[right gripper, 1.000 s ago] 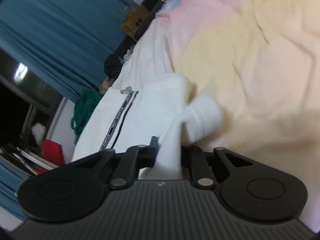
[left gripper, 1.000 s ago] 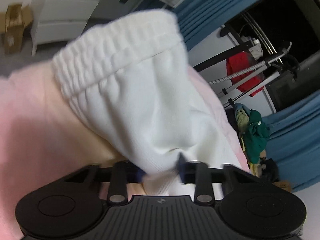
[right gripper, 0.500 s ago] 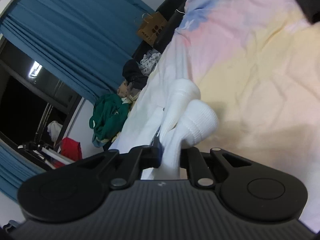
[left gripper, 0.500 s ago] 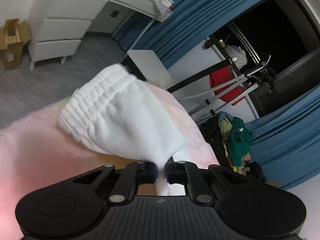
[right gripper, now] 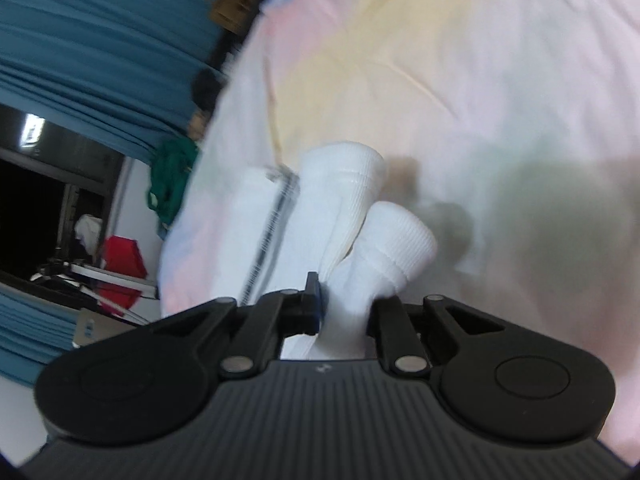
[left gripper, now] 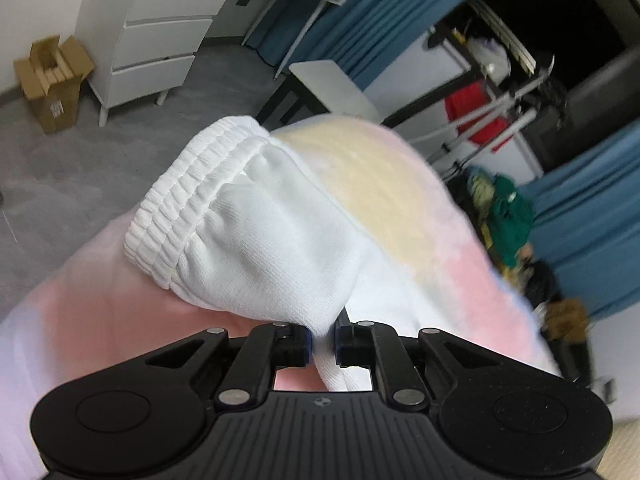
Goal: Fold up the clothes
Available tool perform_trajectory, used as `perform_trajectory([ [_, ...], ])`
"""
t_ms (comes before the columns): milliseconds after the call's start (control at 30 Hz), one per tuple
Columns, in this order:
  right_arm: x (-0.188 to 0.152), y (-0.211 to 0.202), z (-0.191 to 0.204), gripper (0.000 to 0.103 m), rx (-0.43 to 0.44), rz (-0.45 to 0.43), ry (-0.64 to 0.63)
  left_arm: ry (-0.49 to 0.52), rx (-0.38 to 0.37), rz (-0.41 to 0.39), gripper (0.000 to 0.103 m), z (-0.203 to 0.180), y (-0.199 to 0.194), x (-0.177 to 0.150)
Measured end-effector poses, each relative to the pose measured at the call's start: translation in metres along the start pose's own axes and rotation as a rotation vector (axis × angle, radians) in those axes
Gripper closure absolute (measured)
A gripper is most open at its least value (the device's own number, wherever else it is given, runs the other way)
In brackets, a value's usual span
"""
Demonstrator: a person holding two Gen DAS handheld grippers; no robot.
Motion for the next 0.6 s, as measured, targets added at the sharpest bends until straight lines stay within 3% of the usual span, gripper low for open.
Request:
perform_trajectory([
  [100, -0.004, -0.003, -0.013, 0.074, -0.021, 0.020, 0.039, 0.111, 0.056, 0.007, 0.080, -0.010, -0.001, -0.015],
  [167, -0.008, -0.015, -0.022, 0.066, -0.027, -0.001, 0.066, 0.223, 0.100, 0.002, 0.066, -0.023, -0.006, -0.027],
  [267, -0.009, -0.043, -0.026, 0.064, 0.002, -0.106, 0.058, 0.427, 0.155, -0.017, 0.047, -0.051, -0.022, -0.049],
  [400, -0.010, -0.073, -0.012, 0.064, 0.023, -0.225, -0.015, 0.631, 0.170, 0.003, 0.043, -0.093, -0.035, -0.086],
  [467, -0.011, -0.082, -0.002, 0.064, 0.051, -0.251, -0.049, 0.708, 0.115, 0.023, 0.038, -0.118, -0.033, -0.107],
  [600, -0.016, -0.077, 0.023, 0.056, 0.024, -0.247, -0.122, 0.811, 0.001, 0.079, 0.035, -0.165, -0.011, -0.152],
])
Point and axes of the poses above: each gripper's, at about its wrist camera, not at the fingertips, and y roughly the way its jaws point, z to its left, x to its top, the point moved 3 cm from there along y, roughly the way its jaws point, and after that the axes turned 14 degrees about -x, right-handed, at the moved point
